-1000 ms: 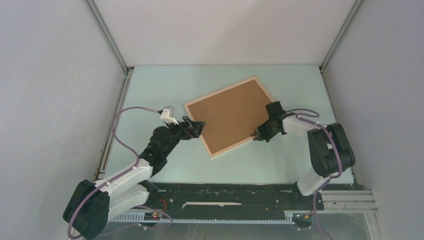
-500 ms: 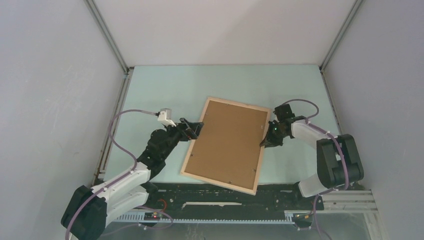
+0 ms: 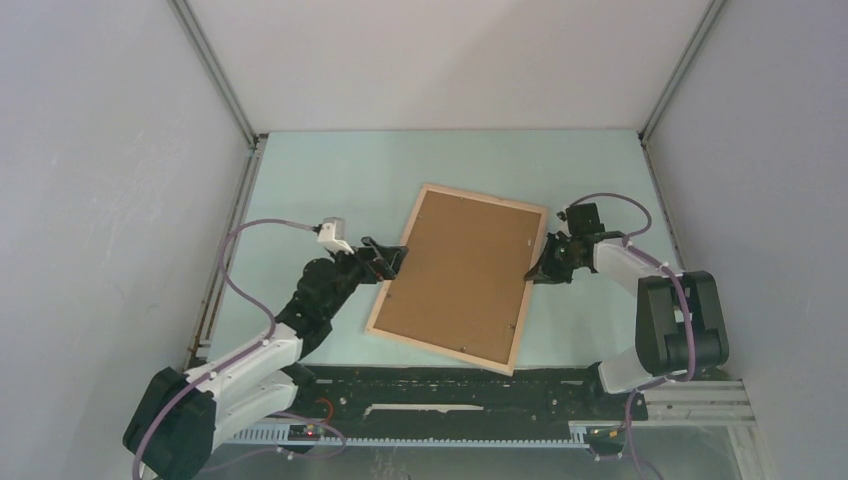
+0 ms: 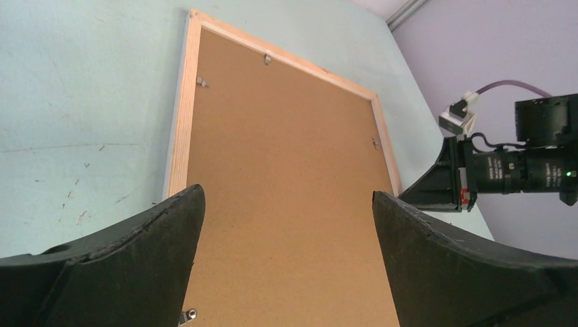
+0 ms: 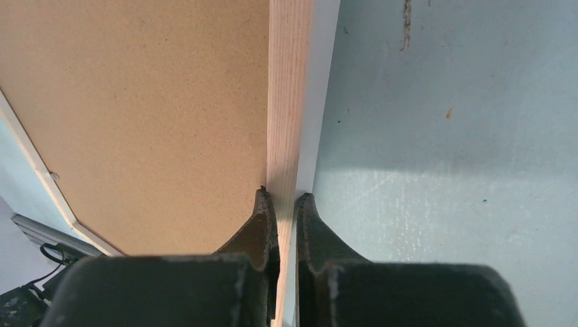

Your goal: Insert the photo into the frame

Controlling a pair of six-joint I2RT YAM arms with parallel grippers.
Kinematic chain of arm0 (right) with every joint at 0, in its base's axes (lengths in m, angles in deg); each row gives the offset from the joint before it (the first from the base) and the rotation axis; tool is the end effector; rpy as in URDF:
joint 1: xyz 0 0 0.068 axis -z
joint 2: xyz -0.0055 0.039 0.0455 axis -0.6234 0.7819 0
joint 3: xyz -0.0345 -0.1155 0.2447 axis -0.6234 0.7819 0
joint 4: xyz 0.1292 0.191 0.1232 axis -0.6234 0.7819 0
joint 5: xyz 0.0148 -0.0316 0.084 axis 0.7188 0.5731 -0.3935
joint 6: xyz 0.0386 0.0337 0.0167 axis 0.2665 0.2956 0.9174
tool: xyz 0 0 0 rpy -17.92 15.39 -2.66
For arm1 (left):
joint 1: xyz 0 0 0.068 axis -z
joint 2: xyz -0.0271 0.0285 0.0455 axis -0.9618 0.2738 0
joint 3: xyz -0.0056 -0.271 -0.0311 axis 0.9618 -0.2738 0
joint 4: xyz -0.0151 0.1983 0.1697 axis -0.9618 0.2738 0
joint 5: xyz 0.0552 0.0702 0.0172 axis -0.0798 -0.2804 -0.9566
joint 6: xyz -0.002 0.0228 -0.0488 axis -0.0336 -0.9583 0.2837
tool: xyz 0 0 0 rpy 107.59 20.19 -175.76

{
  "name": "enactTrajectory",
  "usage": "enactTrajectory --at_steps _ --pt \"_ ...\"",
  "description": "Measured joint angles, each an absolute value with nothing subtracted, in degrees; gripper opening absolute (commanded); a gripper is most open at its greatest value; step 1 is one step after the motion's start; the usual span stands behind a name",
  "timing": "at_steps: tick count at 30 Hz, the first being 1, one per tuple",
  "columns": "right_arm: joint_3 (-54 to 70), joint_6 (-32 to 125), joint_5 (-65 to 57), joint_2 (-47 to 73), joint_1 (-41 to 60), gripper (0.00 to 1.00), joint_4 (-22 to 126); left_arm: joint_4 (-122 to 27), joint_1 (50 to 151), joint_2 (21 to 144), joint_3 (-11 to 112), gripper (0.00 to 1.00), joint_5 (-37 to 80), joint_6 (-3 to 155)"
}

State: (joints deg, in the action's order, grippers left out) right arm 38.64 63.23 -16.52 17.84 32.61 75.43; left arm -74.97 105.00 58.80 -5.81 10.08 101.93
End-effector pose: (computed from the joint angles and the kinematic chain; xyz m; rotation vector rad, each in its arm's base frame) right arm 0.2676 0.0402 0.1639 0.3158 2.7280 0.6288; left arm 0.1724 -0.1009 0.2134 -0.1382 1.7518 -0.8335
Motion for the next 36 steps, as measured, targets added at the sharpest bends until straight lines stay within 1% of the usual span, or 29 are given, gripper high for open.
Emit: enactTrajectory --at_steps 6,7,8,10,14,18,21,24,26,27,28,29,31,33,34,36 --pt "38.4 63.4 -17.4 18.3 32.9 0.00 74.2 -74.7 105.0 63.1 -5.6 1.00 12.1 101.8" --pt "38.1 63.4 -17.4 18.9 32.9 0.03 74.2 -74.3 105.0 64.3 -5.3 1.00 12.7 101.8" --pt "37.6 63.4 -17.3 19.6 32.8 0.08 74.3 -73.5 105.0 65.6 -4.7 1.00 13.2 101.7" --pt "36.5 63.3 -17.1 21.4 32.8 0.13 74.3 -71.0 105.1 68.6 -2.3 1.00 14.0 101.6" --pt "34.8 63.0 -17.3 25.1 32.8 0.11 74.5 -64.1 105.1 75.6 6.4 1.00 14.7 100.9" --pt "30.4 62.2 -18.1 28.9 32.9 0.09 77.3 -57.9 104.2 81.9 16.8 1.00 14.6 101.0" --pt "24.8 61.0 -18.8 33.6 32.9 0.12 80.7 -58.1 101.7 86.0 21.6 1.00 14.7 102.3" --pt "19.5 59.8 -18.9 37.4 32.3 0.22 82.6 -59.3 97.1 89.9 23.7 1.00 15.0 104.7" --pt "18.3 59.5 -18.2 38.1 31.8 0.30 82.9 -59.7 93.8 92.4 24.2 1.00 15.0 106.0" --pt "18.0 59.3 -17.6 38.1 31.5 0.37 82.9 -59.9 92.1 93.7 24.3 1.00 15.0 106.5" --pt "17.8 59.2 -17.0 38.1 31.2 0.48 82.9 -59.9 90.9 94.6 24.4 1.00 15.0 106.7" --pt "17.6 58.9 -16.3 38.1 30.9 0.54 83.1 -60.0 89.6 95.8 24.4 1.00 15.1 106.8" --pt "17.0 58.7 -15.4 38.1 30.5 0.58 83.6 -60.1 87.7 98.0 24.4 1.00 16.0 106.9" --pt "15.7 58.0 -14.4 38.1 30.3 0.69 84.6 -60.9 86.6 100.2 24.4 1.00 18.3 107.4" --pt "14.8 57.9 -14.0 38.1 30.3 0.72 85.1 -61.4 86.4 101.1 24.4 1.00 19.4 107.7" --pt "13.1 57.8 -13.2 38.0 30.3 0.73 85.8 -61.9 86.3 102.1 24.4 1.00 21.1 108.3"
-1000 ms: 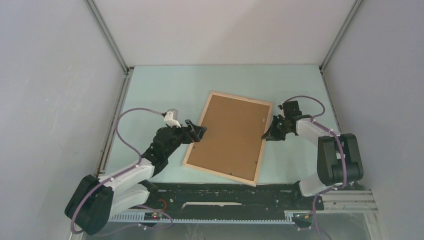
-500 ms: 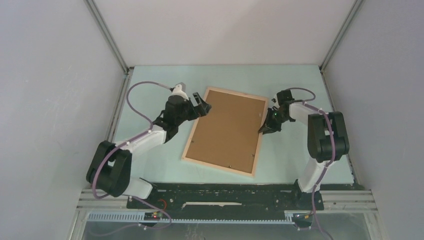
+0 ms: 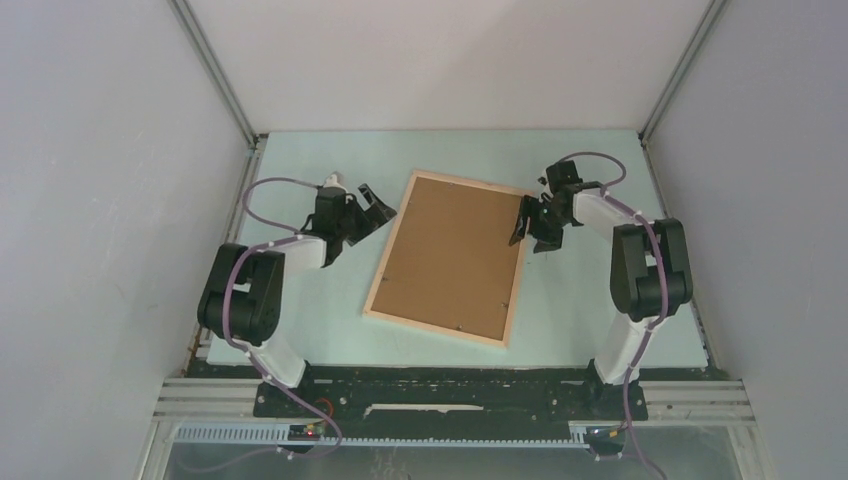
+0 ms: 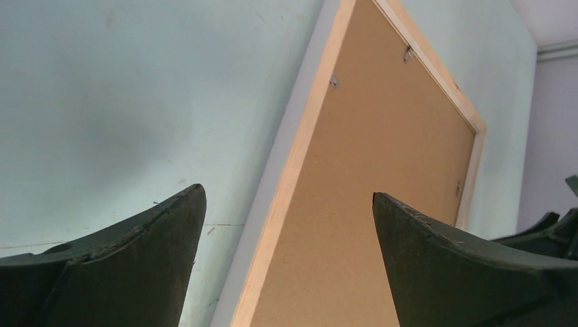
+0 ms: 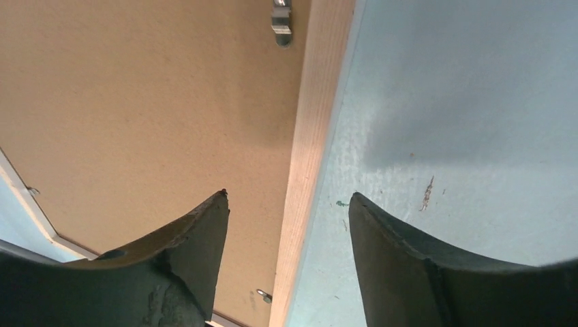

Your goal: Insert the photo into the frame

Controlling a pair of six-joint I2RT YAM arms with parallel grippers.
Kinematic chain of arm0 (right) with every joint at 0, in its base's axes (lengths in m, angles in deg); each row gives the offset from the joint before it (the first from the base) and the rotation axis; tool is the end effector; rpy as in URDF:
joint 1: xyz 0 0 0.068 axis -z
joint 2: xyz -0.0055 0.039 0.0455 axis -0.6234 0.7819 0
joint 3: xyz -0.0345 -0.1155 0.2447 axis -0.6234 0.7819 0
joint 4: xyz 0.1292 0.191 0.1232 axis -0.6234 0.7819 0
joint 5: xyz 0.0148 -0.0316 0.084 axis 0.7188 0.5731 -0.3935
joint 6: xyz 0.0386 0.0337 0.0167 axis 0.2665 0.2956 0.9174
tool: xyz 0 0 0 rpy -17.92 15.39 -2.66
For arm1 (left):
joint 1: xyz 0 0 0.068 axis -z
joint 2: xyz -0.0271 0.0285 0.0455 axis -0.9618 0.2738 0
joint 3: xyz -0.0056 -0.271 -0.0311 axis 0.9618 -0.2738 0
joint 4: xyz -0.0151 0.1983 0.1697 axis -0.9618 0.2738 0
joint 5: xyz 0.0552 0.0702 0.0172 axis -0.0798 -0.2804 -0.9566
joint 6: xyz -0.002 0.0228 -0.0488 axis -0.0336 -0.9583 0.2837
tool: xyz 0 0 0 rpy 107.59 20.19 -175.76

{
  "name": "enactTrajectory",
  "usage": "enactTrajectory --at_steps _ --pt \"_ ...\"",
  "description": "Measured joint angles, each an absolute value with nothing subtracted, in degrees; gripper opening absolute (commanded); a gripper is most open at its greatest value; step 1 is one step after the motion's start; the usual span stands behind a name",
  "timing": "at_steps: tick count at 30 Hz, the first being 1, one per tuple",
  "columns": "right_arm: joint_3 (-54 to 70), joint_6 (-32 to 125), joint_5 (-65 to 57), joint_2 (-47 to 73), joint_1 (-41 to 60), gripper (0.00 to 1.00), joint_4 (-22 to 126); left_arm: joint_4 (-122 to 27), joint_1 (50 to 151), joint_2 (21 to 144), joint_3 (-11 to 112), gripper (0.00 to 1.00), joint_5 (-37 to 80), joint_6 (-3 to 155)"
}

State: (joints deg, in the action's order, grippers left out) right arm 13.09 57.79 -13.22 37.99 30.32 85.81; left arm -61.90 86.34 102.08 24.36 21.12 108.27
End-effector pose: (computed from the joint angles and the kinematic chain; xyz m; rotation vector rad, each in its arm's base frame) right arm 0.3584 0.0624 0.1719 0.1724 2.8206 0.5235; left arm 0.3331 -0.0772 0.1711 -0.5166 2.1618 -0.6994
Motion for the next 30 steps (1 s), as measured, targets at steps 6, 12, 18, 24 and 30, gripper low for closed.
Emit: enactTrajectory --at_steps 6,12,18,24,30 --pt "11.6 57.6 -10.7 36.7 30.7 0.75 86.3 -63.1 86.4 104.2 25.1 1.00 24.6 109.5" --pt "11.1 58.5 -9.8 36.8 33.1 1.00 86.1 -61.3 86.4 109.2 29.8 1.00 28.1 109.9" --pt "4.2 59.4 -8.9 40.4 35.3 0.96 86.2 -59.3 86.5 110.6 31.6 1.00 29.3 109.8" --pt "-4.3 61.1 -8.3 46.3 35.4 0.85 87.7 -57.9 86.7 110.6 31.6 1.00 29.3 109.5" --pt "-10.4 64.1 -5.2 52.0 33.9 0.80 90.5 -57.7 86.8 110.6 31.6 1.00 29.6 109.5"
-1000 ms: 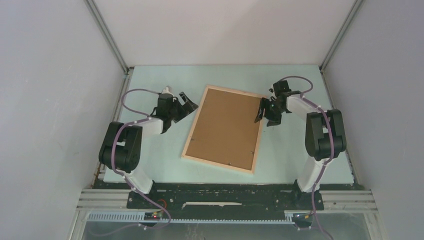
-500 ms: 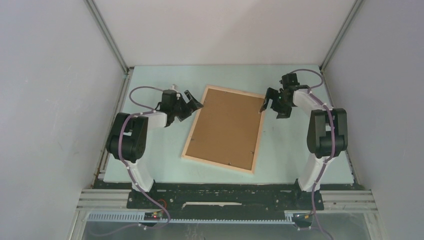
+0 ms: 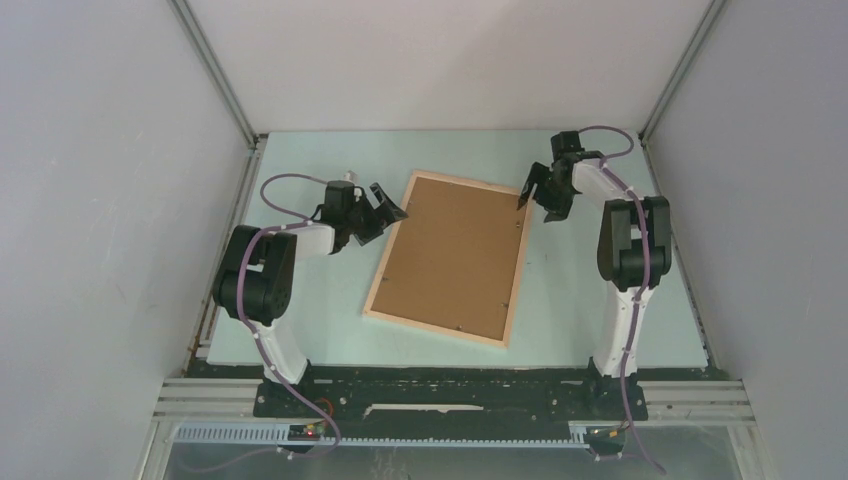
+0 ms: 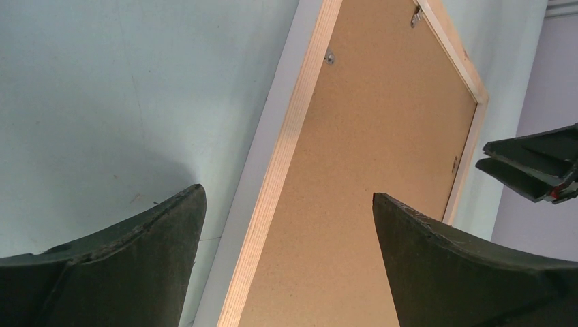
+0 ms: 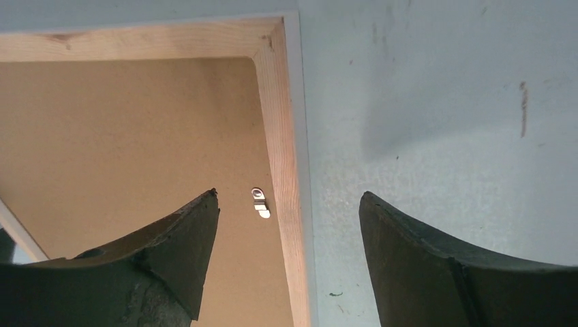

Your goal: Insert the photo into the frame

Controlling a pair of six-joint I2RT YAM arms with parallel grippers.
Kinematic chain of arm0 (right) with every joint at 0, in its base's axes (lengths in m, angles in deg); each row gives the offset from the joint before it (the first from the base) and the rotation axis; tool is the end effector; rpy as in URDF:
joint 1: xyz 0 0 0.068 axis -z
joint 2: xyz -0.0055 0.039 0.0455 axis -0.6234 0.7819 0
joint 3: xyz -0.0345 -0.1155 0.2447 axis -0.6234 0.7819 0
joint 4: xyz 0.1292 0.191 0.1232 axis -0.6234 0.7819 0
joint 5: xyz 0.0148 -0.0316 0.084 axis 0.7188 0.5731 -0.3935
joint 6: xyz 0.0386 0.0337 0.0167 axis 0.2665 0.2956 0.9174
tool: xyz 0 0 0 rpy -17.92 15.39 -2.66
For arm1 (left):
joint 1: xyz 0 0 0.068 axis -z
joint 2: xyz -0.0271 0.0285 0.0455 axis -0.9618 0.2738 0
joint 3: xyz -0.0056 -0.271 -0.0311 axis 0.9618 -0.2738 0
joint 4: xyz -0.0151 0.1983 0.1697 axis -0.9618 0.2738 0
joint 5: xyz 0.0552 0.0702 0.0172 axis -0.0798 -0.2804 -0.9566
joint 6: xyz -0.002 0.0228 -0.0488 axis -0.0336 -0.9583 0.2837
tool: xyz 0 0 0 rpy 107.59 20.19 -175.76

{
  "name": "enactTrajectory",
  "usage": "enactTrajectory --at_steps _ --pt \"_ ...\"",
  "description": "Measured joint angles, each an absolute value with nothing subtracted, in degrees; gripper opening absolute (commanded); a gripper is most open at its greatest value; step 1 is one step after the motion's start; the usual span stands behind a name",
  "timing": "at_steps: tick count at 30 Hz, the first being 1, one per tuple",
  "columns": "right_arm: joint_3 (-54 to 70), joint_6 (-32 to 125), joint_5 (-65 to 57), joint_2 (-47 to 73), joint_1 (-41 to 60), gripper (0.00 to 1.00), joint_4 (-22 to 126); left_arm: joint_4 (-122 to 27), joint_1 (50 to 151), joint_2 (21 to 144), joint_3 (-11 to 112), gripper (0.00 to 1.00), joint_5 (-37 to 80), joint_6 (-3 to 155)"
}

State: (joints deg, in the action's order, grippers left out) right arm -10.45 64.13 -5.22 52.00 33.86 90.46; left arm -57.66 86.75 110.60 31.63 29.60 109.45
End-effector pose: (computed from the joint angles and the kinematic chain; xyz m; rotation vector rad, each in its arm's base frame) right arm 0.4422 0.0419 0.1893 0.4263 2.7064 0.3598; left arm 0.3592 -0.0908 0.1522 -0.4878 2.2977 -0.8384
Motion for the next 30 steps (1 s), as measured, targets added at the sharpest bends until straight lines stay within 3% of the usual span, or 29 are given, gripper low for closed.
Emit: enactTrajectory --at_steps 8,22,30 --pt "-10.0 65.6 -3.3 53.0 31.0 0.64 91.8 -57.5 86.9 110.6 31.6 1.00 29.6 109.5" --pt "-7.8 65.4 -1.7 53.8 29.9 0.55 91.3 -58.2 86.9 110.6 31.6 1.00 29.5 109.5" --pt "-8.1 65.4 -0.3 53.8 29.0 0.39 91.1 -59.0 86.9 109.8 31.6 1.00 29.0 109.5"
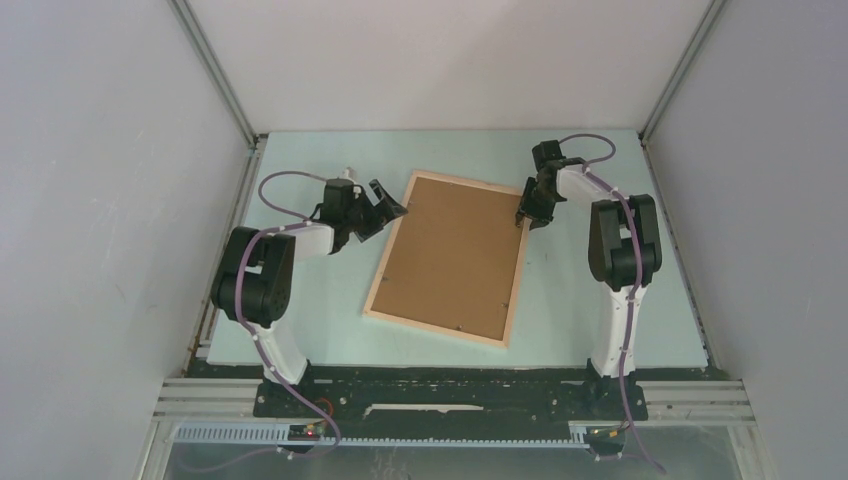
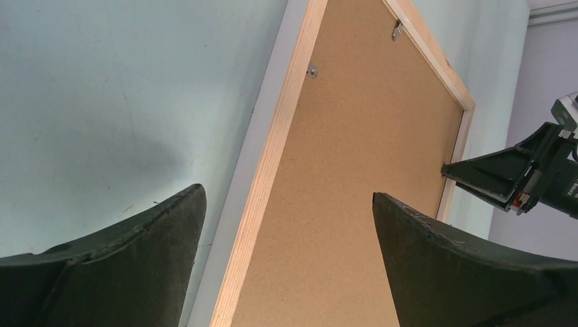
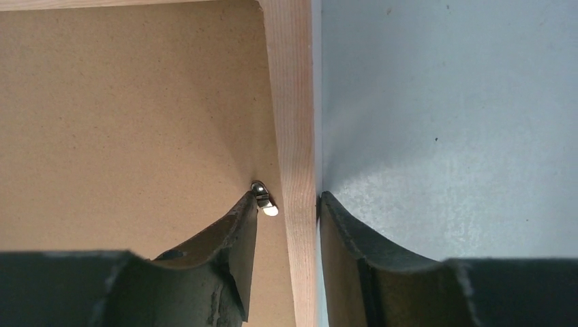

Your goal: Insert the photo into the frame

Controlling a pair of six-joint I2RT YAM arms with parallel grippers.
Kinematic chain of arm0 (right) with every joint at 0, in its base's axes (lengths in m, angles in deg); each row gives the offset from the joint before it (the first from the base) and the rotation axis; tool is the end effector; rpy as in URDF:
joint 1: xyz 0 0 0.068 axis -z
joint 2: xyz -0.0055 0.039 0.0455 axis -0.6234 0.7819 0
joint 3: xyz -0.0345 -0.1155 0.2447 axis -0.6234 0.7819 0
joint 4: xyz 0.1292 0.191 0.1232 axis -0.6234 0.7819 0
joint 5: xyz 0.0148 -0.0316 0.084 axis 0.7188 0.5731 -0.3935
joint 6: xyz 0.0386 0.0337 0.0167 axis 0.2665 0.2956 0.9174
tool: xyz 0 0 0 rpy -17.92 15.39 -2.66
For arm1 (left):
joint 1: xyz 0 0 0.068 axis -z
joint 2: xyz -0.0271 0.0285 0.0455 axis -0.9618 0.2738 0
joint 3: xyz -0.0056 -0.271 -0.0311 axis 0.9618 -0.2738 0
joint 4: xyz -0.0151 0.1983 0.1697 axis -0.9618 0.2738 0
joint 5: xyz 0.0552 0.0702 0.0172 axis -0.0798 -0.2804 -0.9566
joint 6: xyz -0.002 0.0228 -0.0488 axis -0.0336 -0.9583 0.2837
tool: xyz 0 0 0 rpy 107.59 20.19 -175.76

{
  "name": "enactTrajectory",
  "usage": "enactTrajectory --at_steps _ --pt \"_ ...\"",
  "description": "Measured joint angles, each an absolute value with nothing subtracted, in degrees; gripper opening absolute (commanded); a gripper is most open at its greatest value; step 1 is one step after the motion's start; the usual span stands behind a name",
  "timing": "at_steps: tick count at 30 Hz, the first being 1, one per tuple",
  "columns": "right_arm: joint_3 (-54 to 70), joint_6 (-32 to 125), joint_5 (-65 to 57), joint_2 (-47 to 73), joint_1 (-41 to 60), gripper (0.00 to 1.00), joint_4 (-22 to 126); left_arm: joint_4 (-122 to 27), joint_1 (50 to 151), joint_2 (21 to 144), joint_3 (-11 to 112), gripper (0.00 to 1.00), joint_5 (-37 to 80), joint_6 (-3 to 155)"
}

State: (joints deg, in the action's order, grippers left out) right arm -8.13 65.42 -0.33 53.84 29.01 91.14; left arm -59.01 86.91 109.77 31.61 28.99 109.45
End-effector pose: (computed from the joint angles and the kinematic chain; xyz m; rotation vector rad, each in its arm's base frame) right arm 0.4320 0.0752 0.1634 0.3828 2.7945 0.2464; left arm 0.3600 -0.0917 0.1592 -0.4750 2.2598 -0.8404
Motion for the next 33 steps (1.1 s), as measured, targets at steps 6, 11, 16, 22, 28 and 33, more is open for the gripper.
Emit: enactTrajectory --at_steps 6,11,16,22,28,33 --pt "-8.2 65.9 0.1 53.6 29.5 0.17 91.7 -59.6 86.9 109.7 31.6 1.00 29.0 109.5" --pt "-8.0 66.2 -0.5 53.5 29.7 0.14 91.6 -59.8 86.9 109.4 31.5 1.00 29.0 109.5" --pt "-7.7 66.3 -0.9 53.3 29.8 0.13 91.3 -60.2 86.9 108.9 31.5 1.00 29.0 109.5" --pt "-7.6 65.7 -1.5 53.1 29.8 0.63 90.9 -60.4 86.9 108.9 31.5 1.00 29.0 109.5" --pt "-3.3 63.4 -2.2 49.0 27.1 0.82 88.8 -61.0 86.9 107.5 30.7 1.00 29.0 109.4" --pt "7.8 61.9 -1.5 38.1 24.1 0.89 86.7 -63.5 86.9 101.5 24.7 1.00 27.7 109.5"
